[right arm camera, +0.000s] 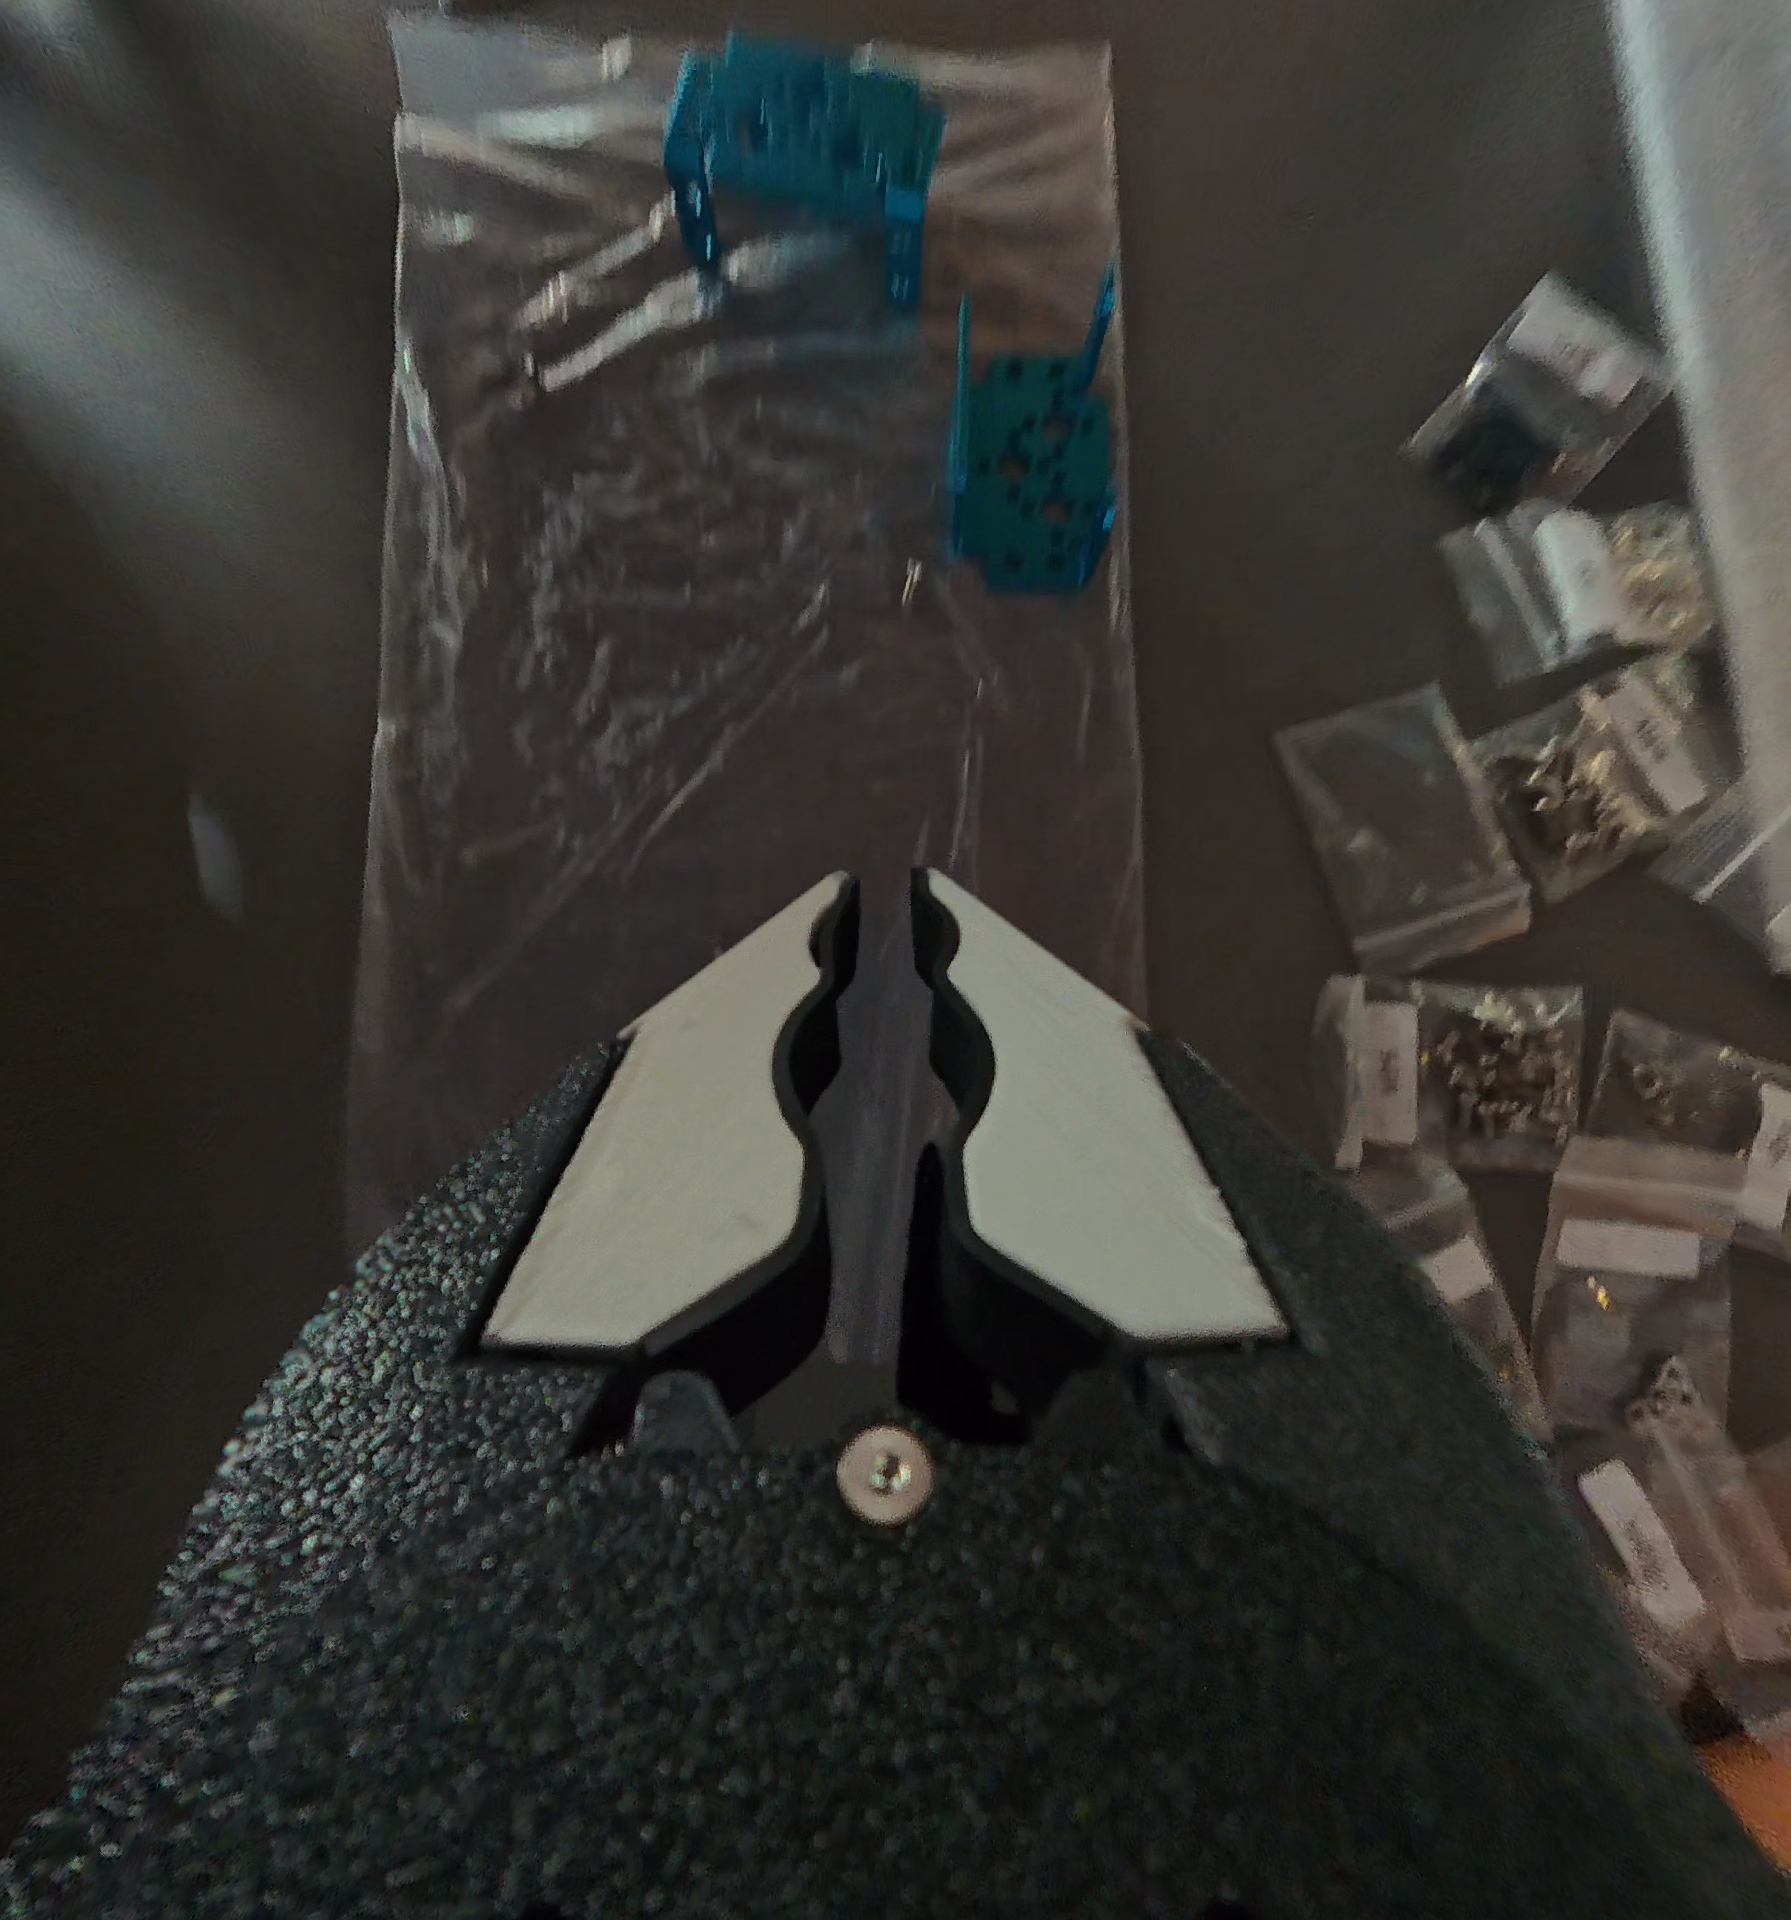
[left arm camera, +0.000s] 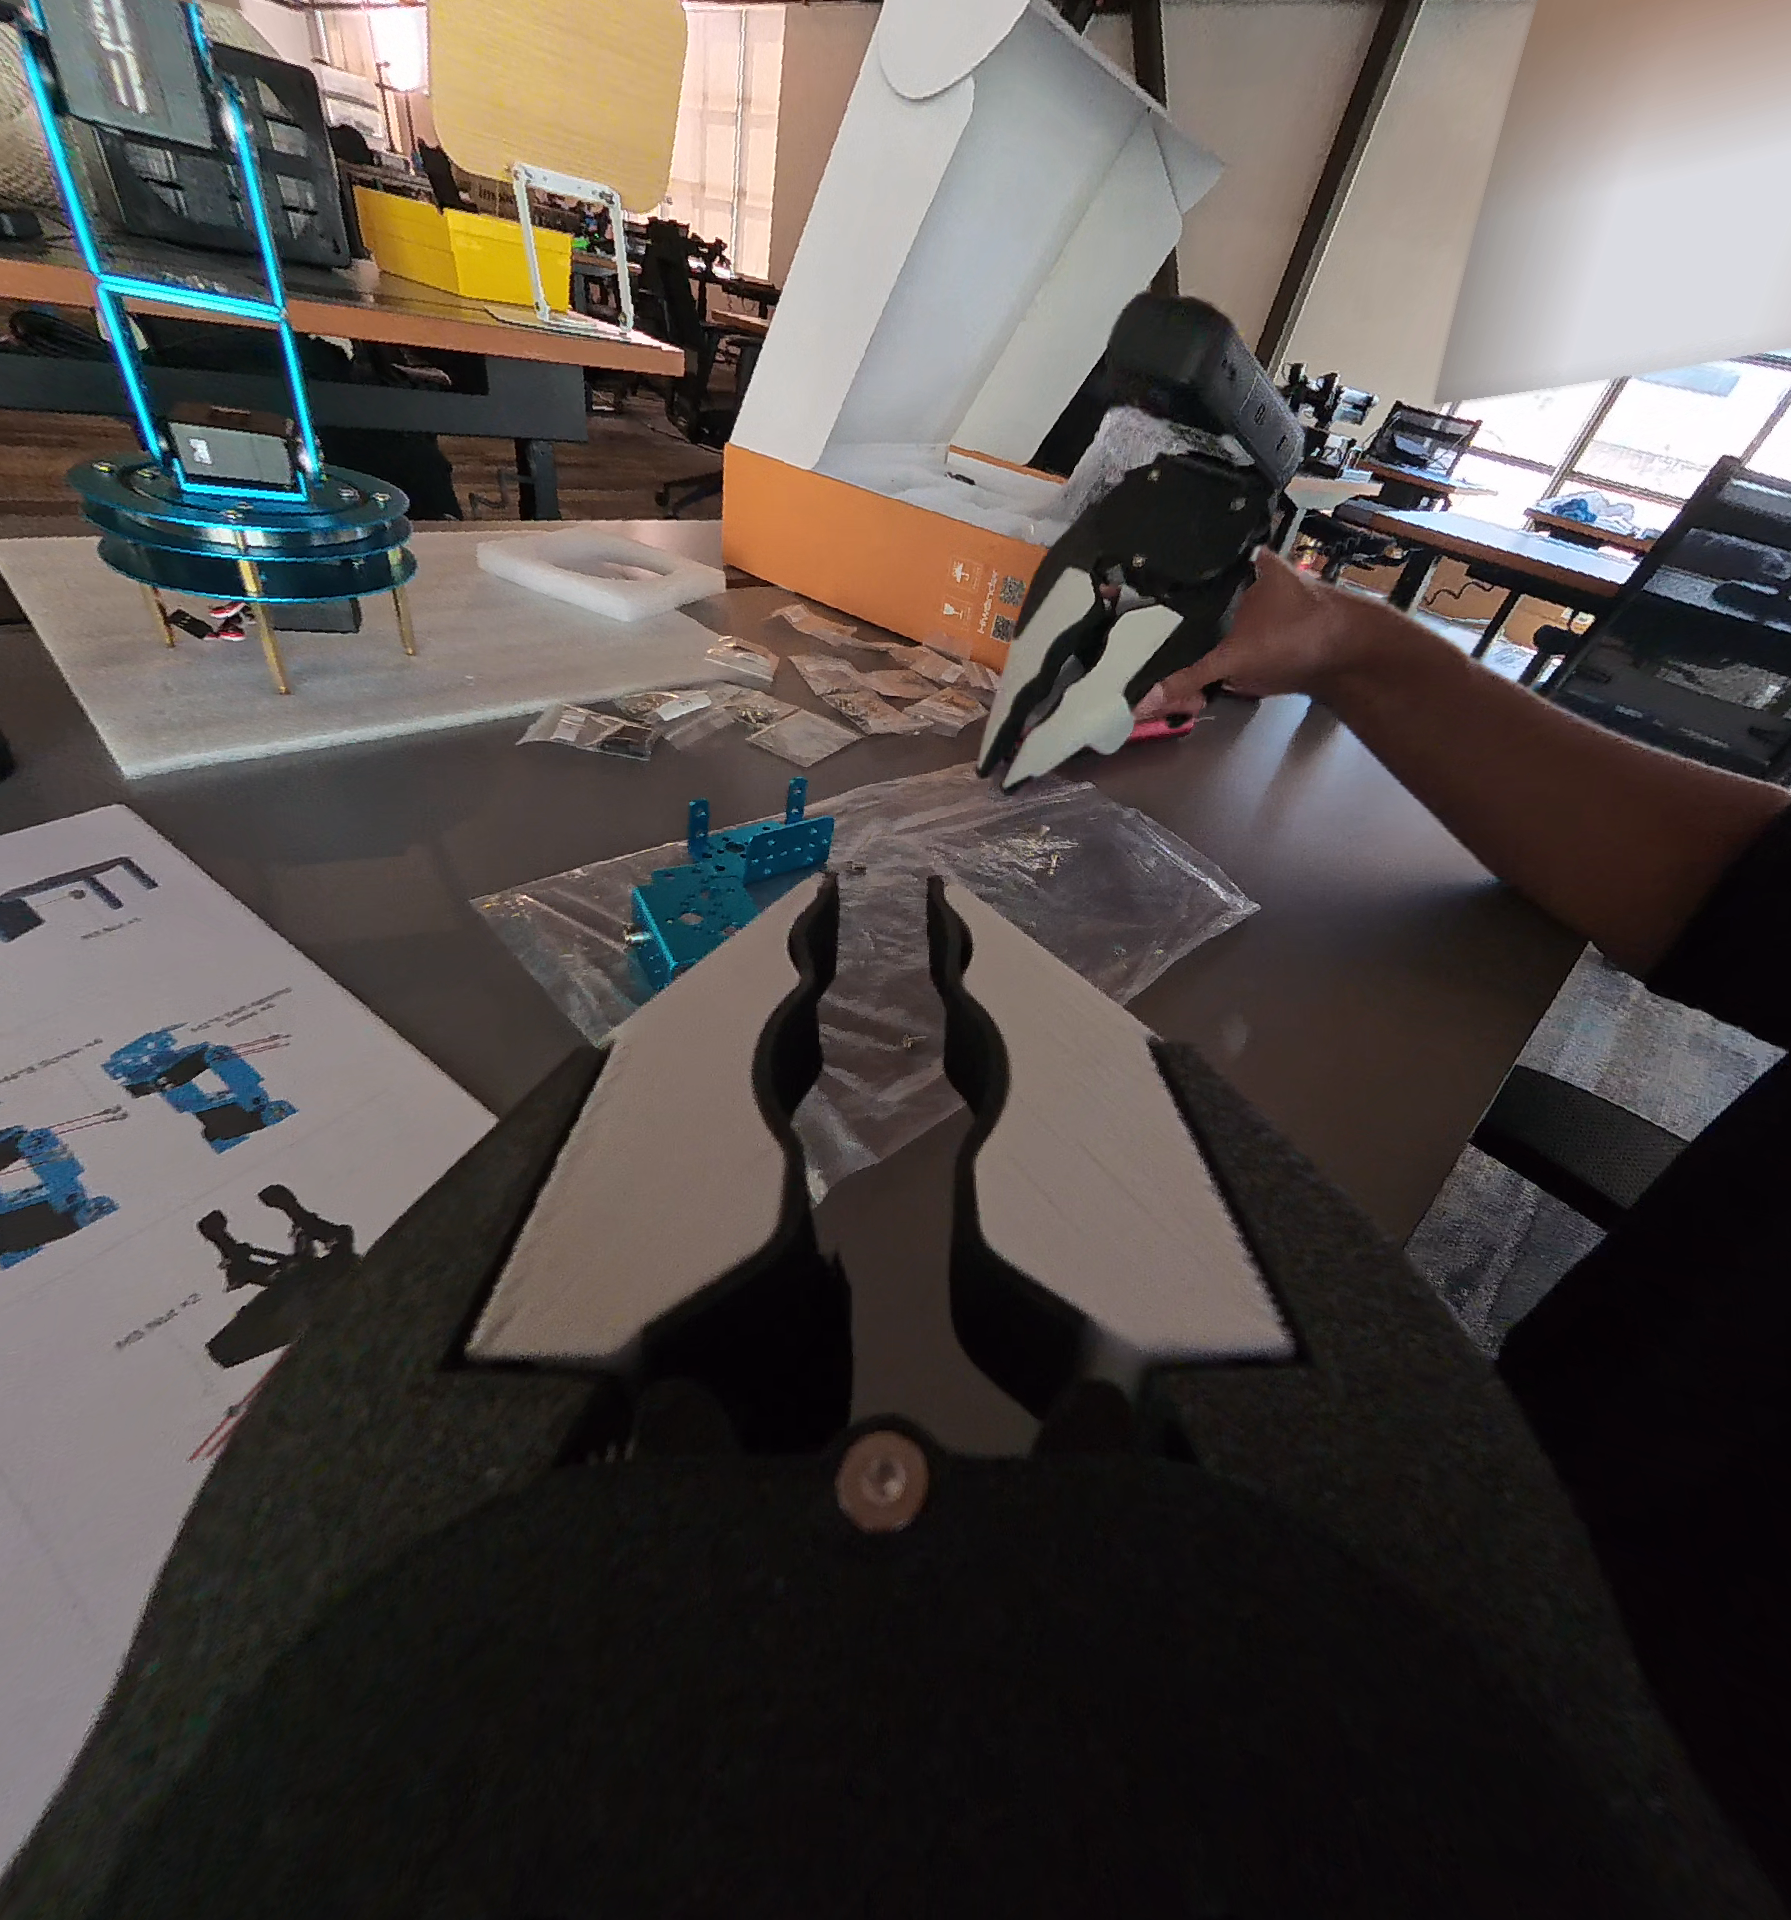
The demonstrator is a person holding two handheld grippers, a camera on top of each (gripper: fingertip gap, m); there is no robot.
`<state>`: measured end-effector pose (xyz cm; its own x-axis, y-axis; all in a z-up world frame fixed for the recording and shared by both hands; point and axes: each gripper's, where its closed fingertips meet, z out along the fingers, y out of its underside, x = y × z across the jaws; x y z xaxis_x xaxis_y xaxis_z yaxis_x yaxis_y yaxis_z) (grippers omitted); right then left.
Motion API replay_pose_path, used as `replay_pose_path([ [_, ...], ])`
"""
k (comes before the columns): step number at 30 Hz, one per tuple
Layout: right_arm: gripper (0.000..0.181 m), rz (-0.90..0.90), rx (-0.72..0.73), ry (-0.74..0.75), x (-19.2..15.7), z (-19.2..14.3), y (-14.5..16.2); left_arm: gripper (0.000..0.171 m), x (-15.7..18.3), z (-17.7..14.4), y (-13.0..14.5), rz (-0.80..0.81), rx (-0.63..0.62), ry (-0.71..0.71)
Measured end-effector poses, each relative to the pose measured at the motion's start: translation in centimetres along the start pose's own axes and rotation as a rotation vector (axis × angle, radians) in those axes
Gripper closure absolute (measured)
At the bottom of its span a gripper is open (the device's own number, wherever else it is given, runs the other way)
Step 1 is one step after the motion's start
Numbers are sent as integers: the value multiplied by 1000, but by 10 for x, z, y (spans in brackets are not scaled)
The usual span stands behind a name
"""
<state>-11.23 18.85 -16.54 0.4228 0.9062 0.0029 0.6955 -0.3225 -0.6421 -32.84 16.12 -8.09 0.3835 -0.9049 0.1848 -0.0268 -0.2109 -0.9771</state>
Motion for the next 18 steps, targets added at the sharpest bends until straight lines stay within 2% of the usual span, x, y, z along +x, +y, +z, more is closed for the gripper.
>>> replay_pose_path([
  [6, 167, 91, 141, -15, -7, 30, -44, 155, -2, -6, -2, -6, 17, -8],
  [15, 160, 49, 37, 97, 0, 47, -56, 155, -4, -14, -3, -7, 24, -19],
  [18, 157, 19, -17, 72, -2, 51, -54, 155, -3, -16, -4, -7, 28, -20],
])
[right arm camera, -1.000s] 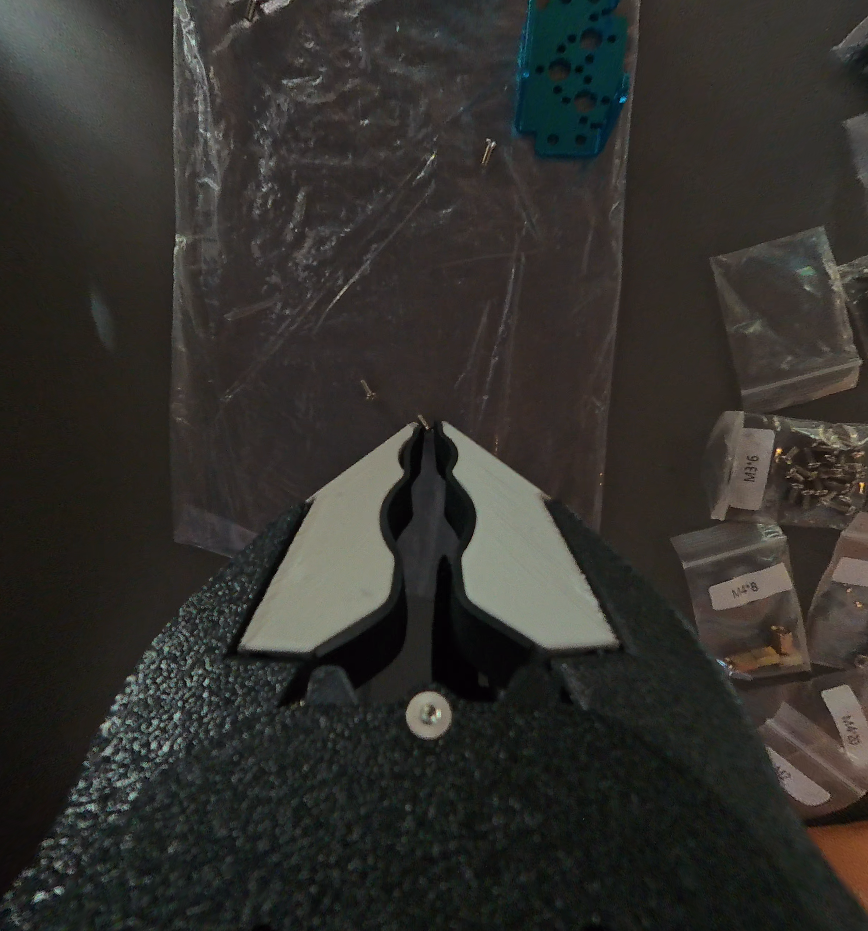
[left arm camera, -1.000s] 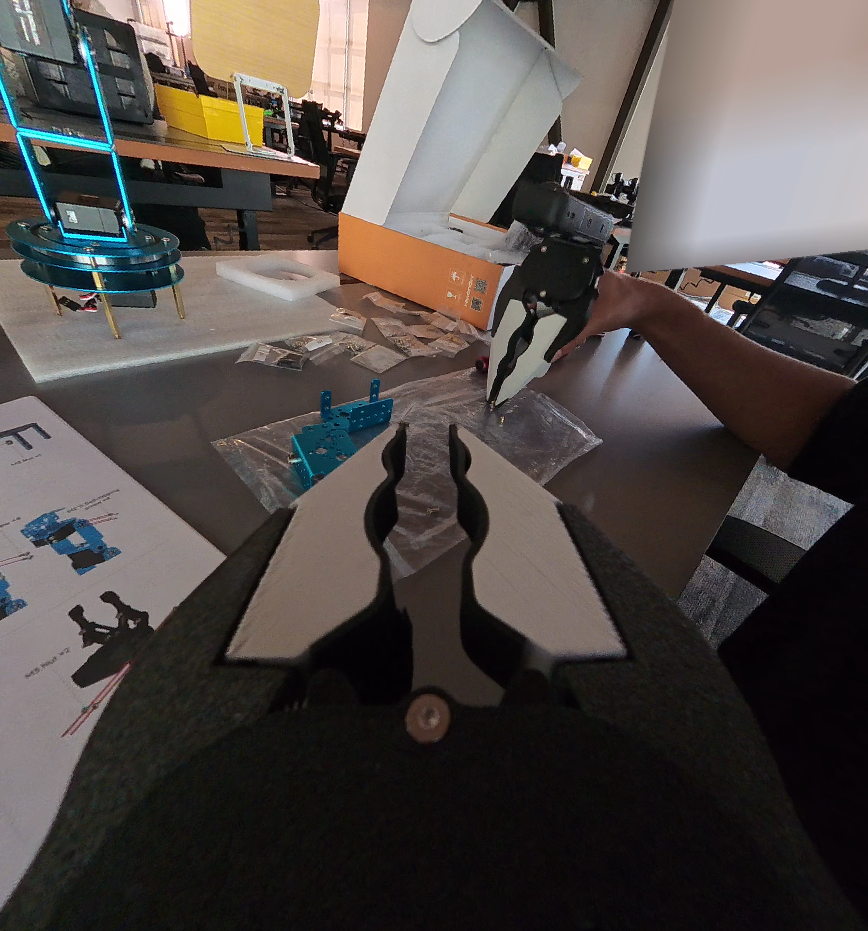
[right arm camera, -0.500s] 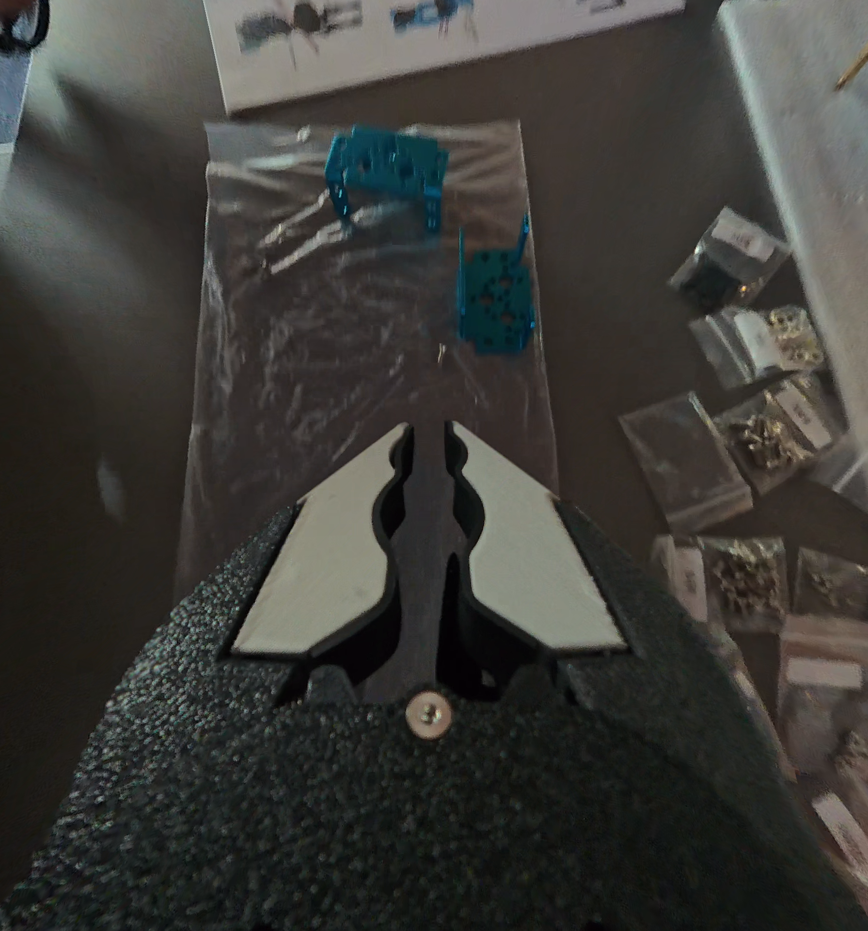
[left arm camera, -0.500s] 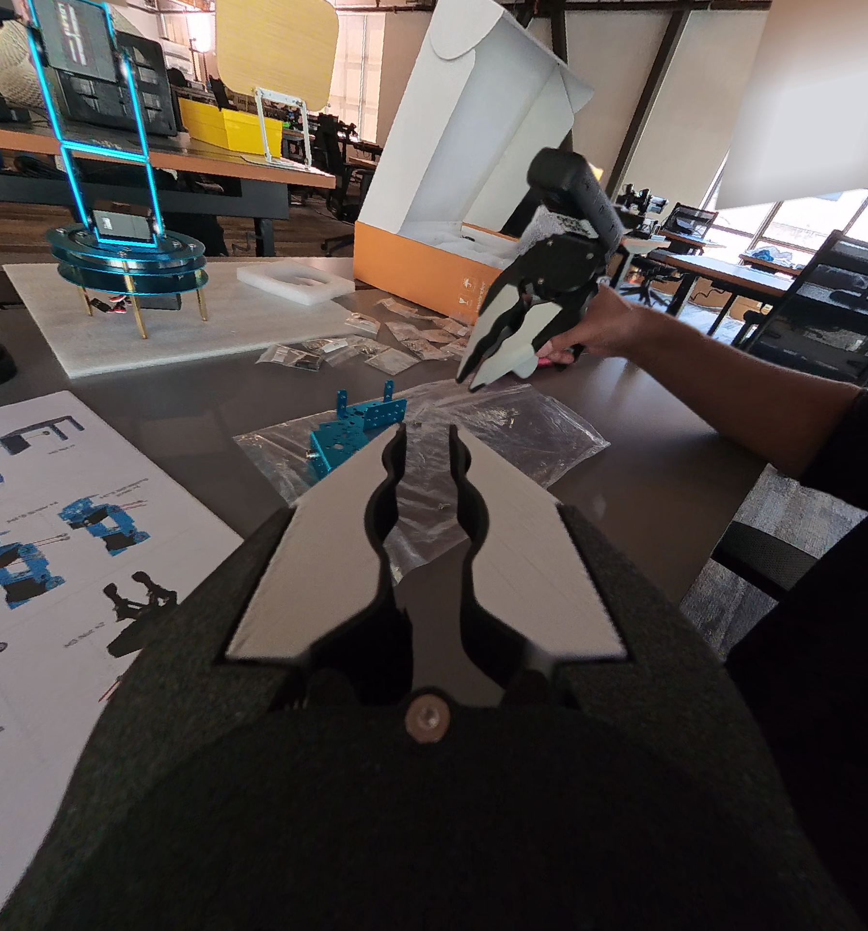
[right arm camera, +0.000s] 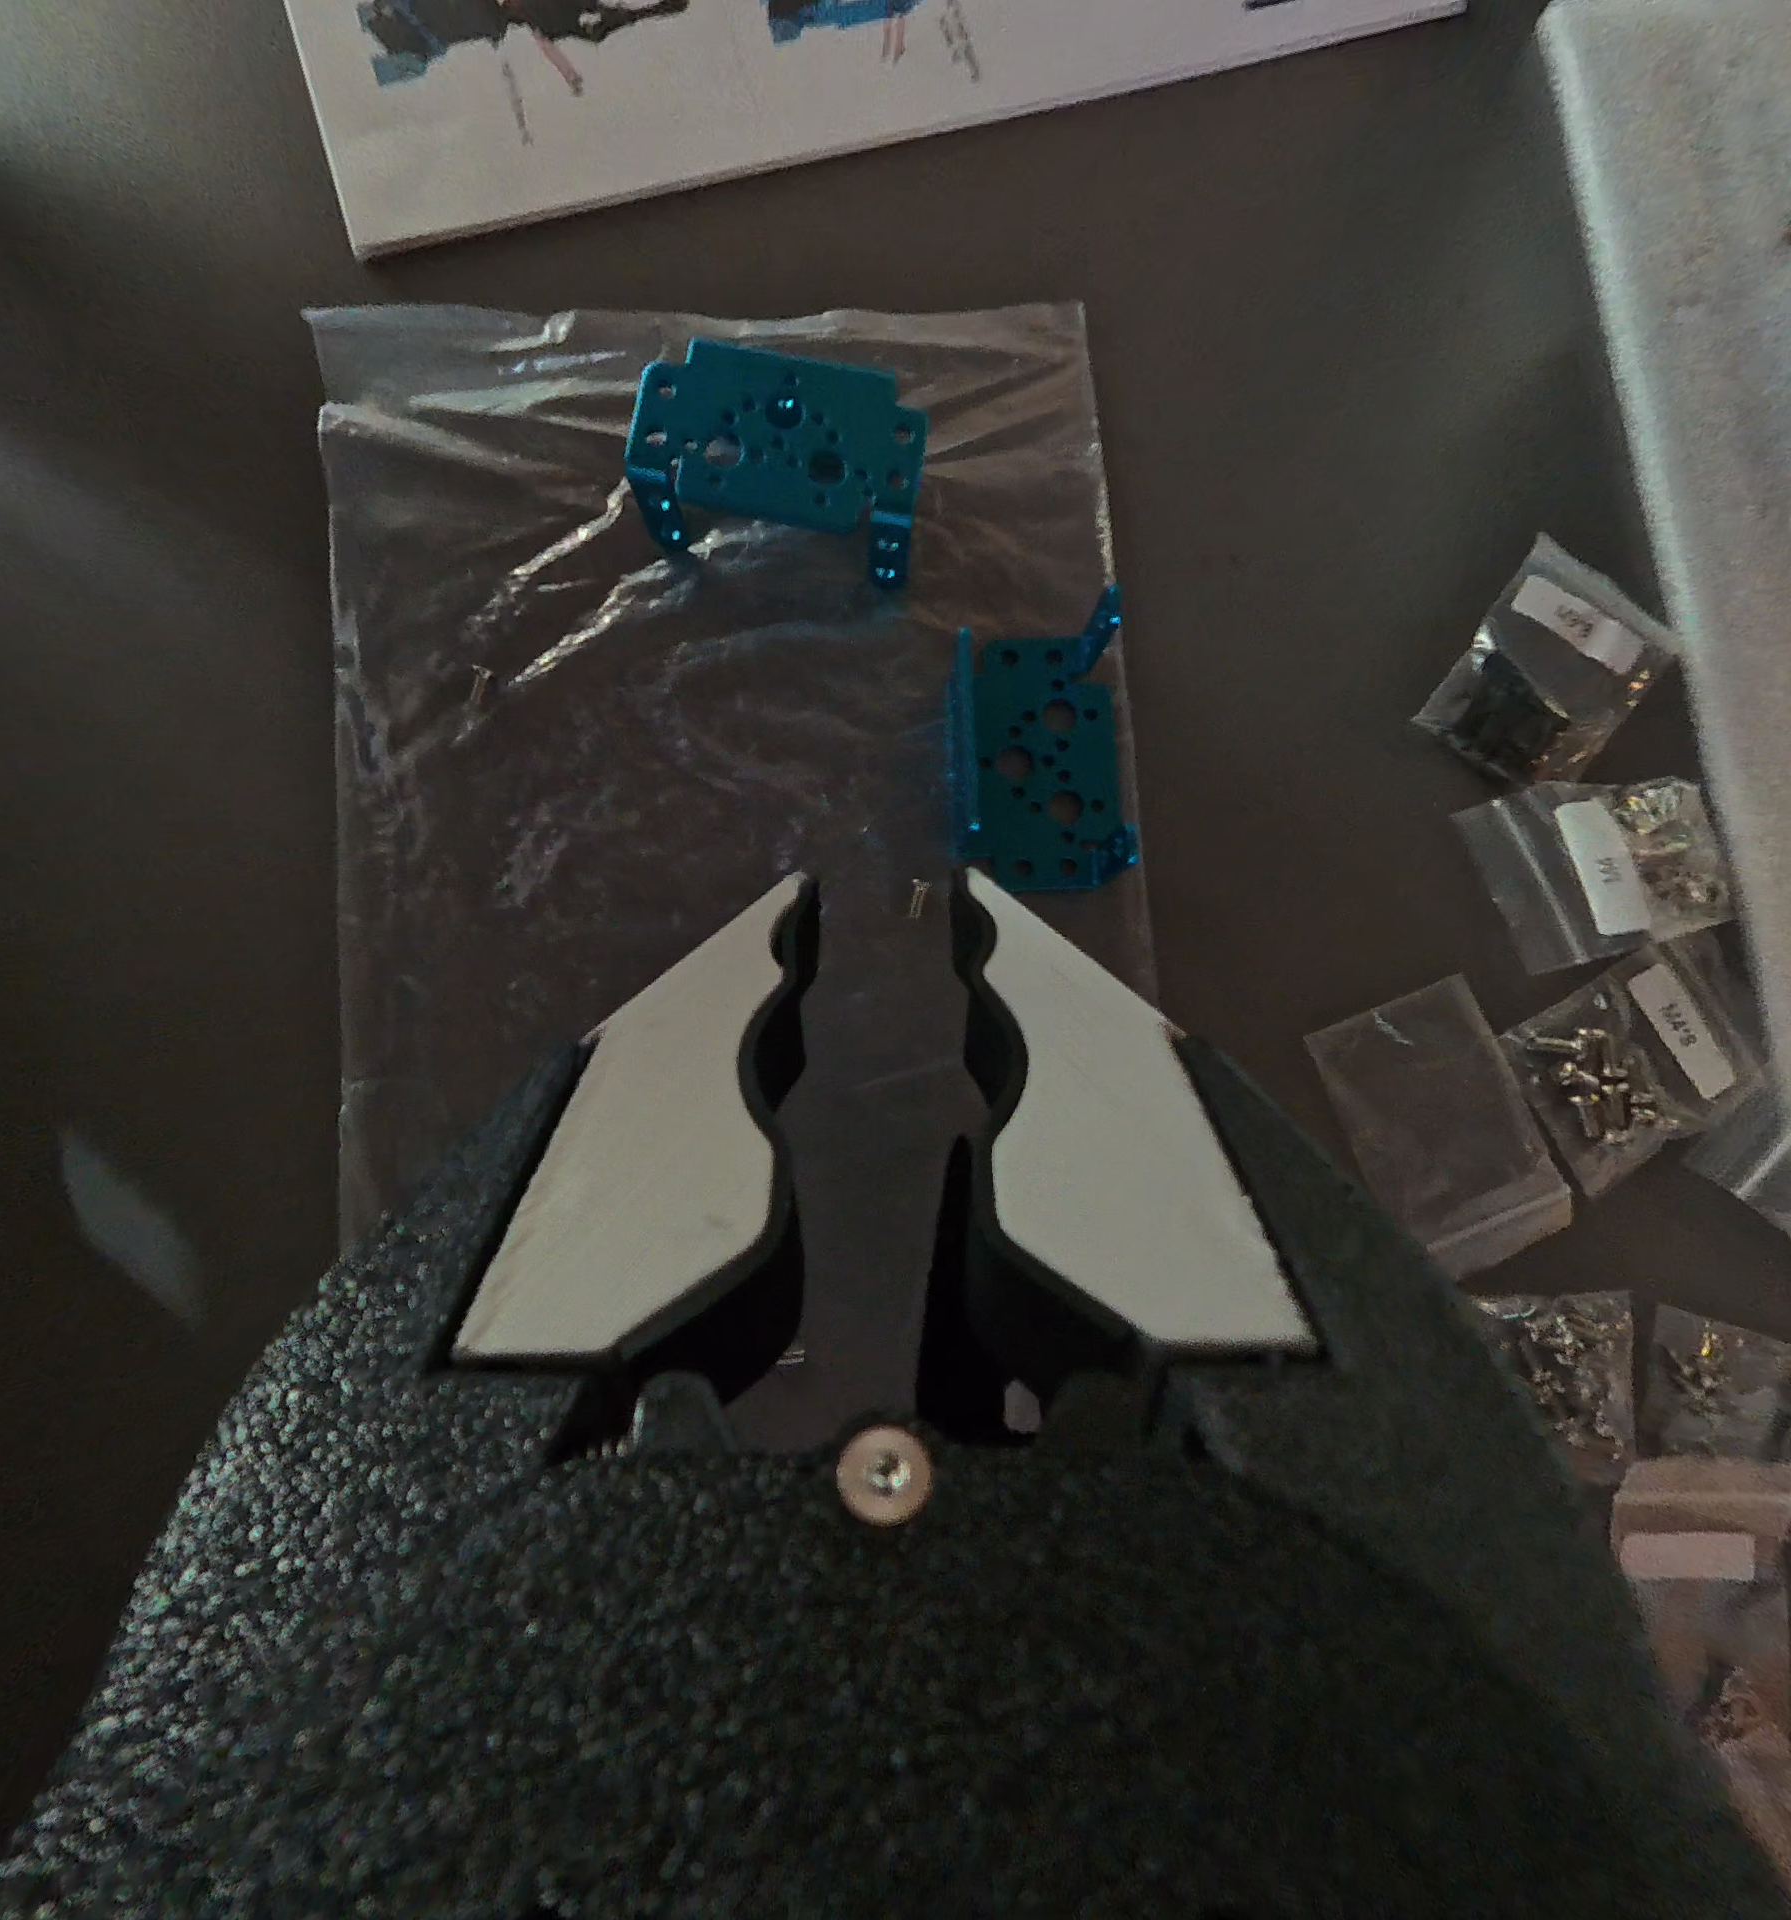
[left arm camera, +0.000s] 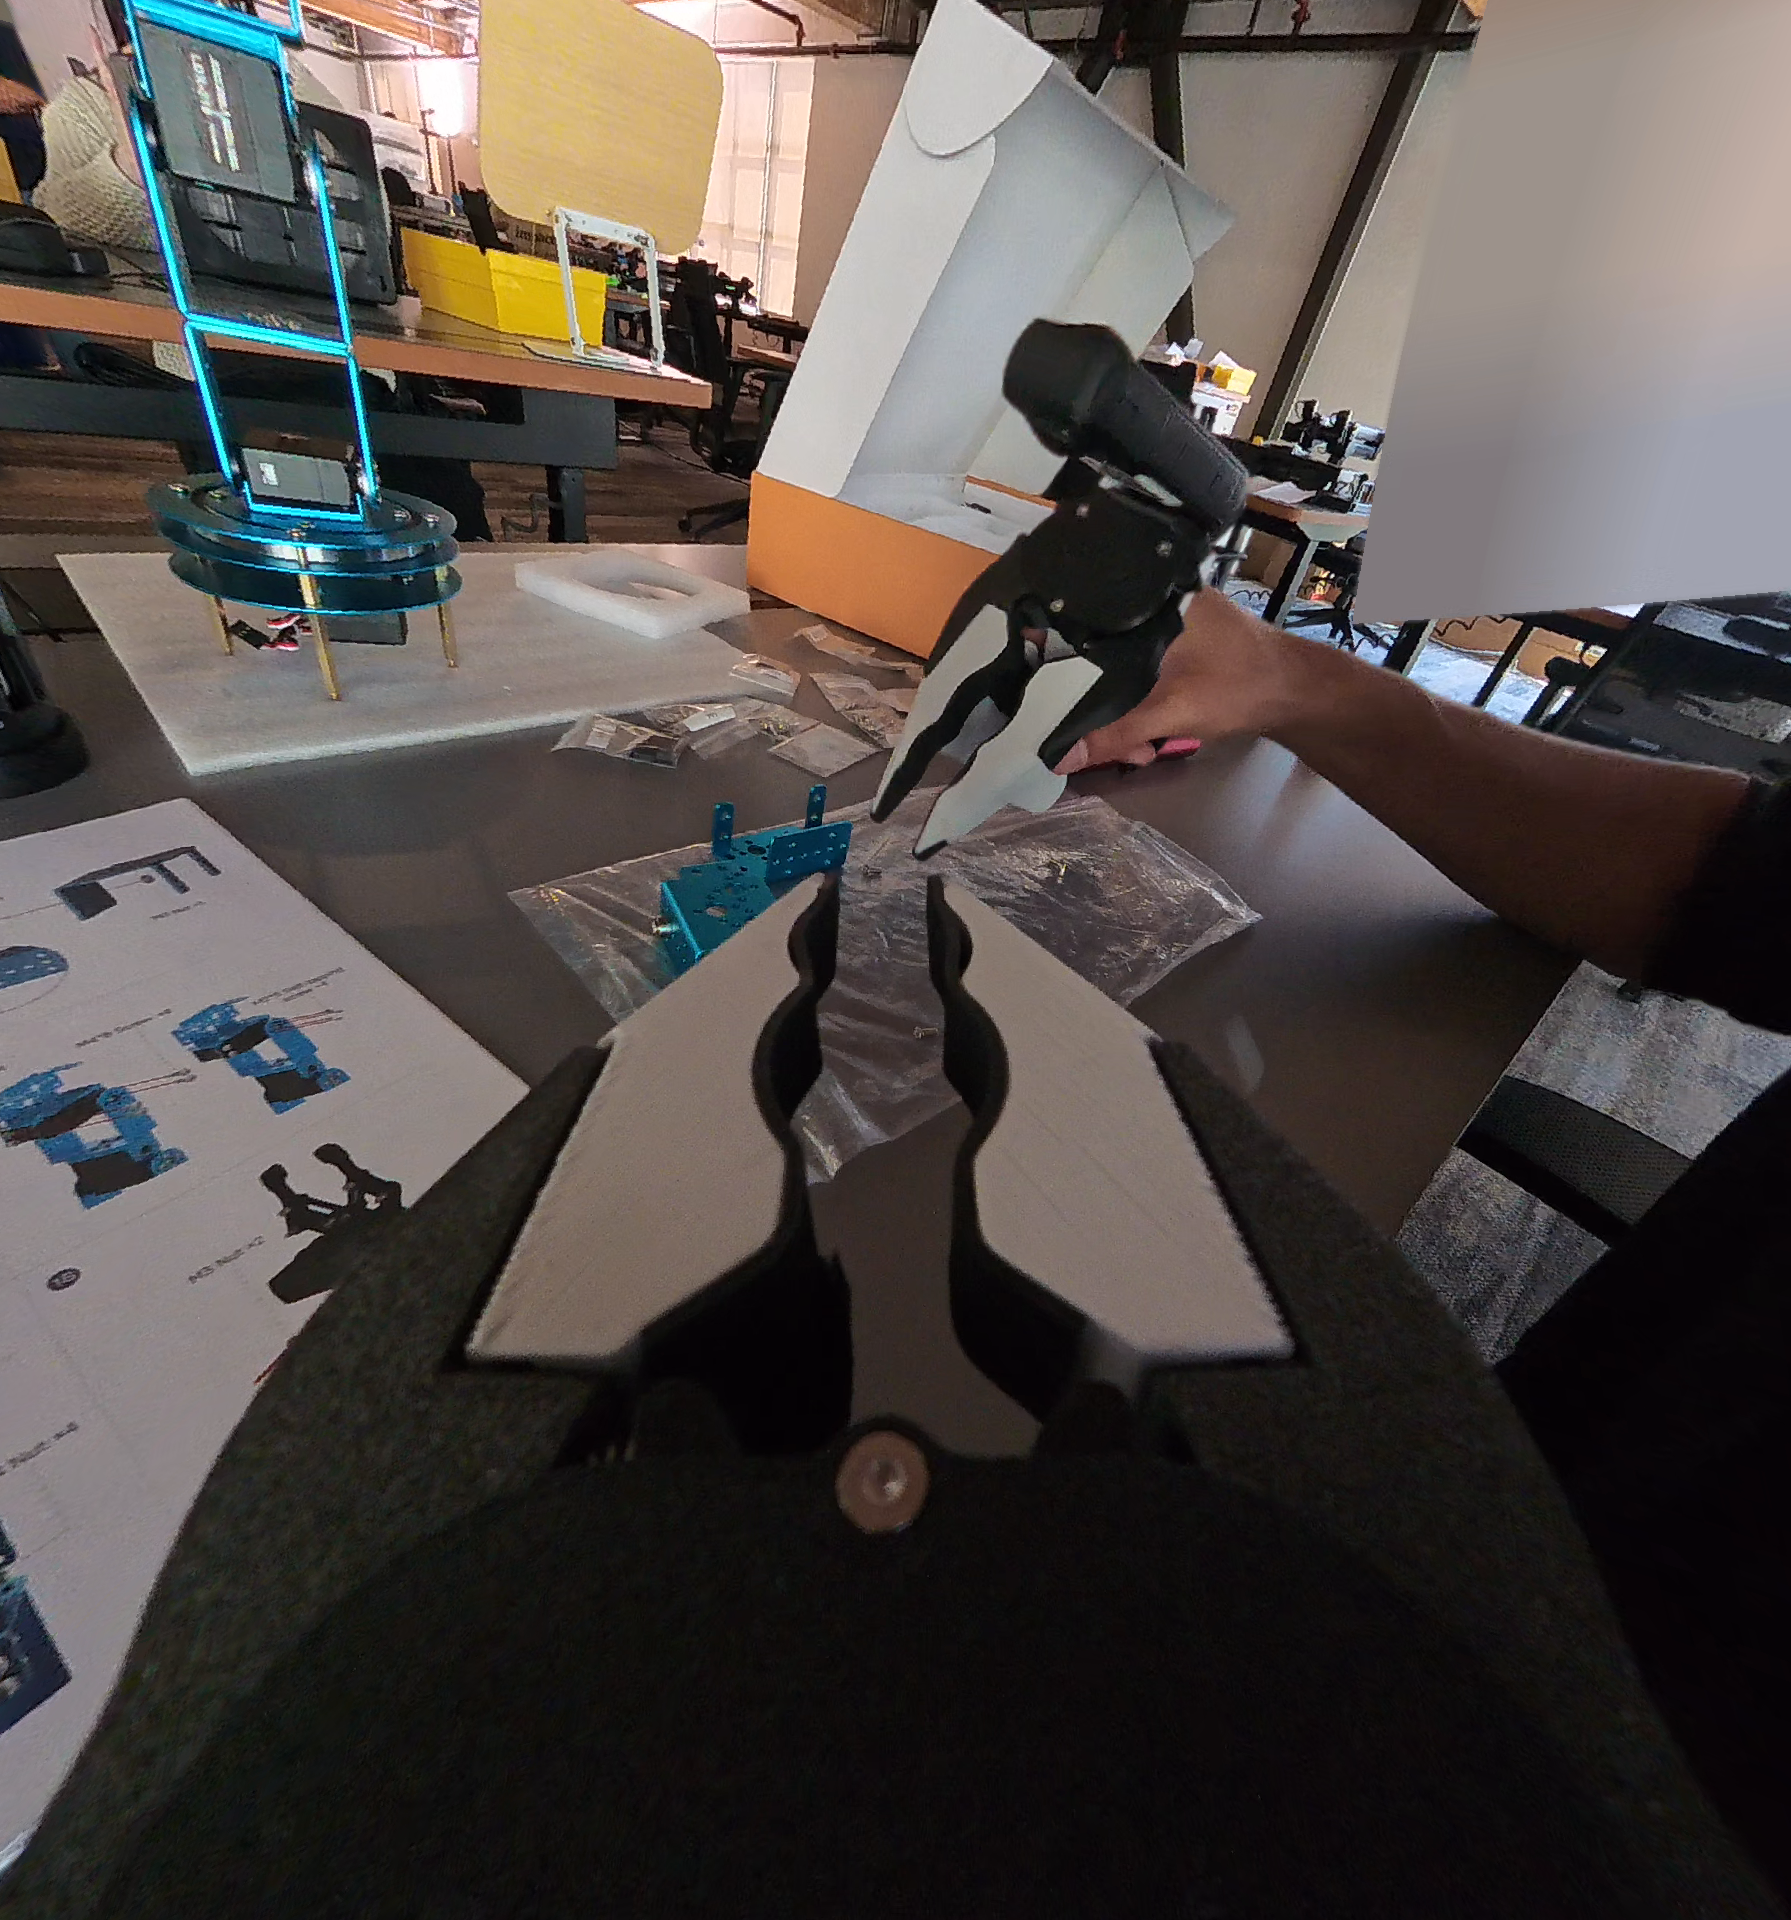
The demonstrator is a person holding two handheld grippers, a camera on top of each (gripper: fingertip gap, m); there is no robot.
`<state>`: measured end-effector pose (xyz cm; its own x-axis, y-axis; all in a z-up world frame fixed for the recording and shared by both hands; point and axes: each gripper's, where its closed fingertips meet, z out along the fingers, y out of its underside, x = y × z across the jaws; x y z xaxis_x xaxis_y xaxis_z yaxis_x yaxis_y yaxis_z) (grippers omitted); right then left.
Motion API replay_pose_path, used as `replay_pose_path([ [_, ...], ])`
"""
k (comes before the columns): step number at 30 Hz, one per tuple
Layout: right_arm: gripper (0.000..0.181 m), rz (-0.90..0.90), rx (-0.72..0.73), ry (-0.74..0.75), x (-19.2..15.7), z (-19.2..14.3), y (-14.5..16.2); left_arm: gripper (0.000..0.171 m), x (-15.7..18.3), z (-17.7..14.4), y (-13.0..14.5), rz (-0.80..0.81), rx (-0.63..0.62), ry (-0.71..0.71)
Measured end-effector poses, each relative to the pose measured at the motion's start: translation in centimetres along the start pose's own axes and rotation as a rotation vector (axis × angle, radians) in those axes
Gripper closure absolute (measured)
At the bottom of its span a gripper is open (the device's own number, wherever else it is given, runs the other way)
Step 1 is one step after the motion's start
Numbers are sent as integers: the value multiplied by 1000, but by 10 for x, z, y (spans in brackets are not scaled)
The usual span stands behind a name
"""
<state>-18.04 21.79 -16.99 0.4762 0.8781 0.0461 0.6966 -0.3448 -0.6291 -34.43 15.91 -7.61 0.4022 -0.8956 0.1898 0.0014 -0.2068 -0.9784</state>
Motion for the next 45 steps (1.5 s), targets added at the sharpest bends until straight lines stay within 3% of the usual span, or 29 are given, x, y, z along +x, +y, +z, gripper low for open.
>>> replay_pose_path([
  [6, 158, -108, -88, -39, -1, -3, -12, 155, -1, -2, 1, -3, -1, -6],
  [12, 165, -126, -267, -70, 6, 10, 8, 155, -4, -6, 0, -1, 10, -19],
  [27, 177, -113, -308, -119, 2, 19, 15, 155, -11, -3, 5, -30, 2, -20],
  [33, 177, -112, -278, -83, 2, -8, 12, 155, -9, 0, 3, -19, -2, -17],
  [40, 177, -1, -278, -25, -3, -60, 59, 155, 4, 10, -6, 11, -3, 6],
  [45, 177, 70, -258, -57, -18, -65, 94, 155, 25, 25, -2, 36, -30, 49],
])
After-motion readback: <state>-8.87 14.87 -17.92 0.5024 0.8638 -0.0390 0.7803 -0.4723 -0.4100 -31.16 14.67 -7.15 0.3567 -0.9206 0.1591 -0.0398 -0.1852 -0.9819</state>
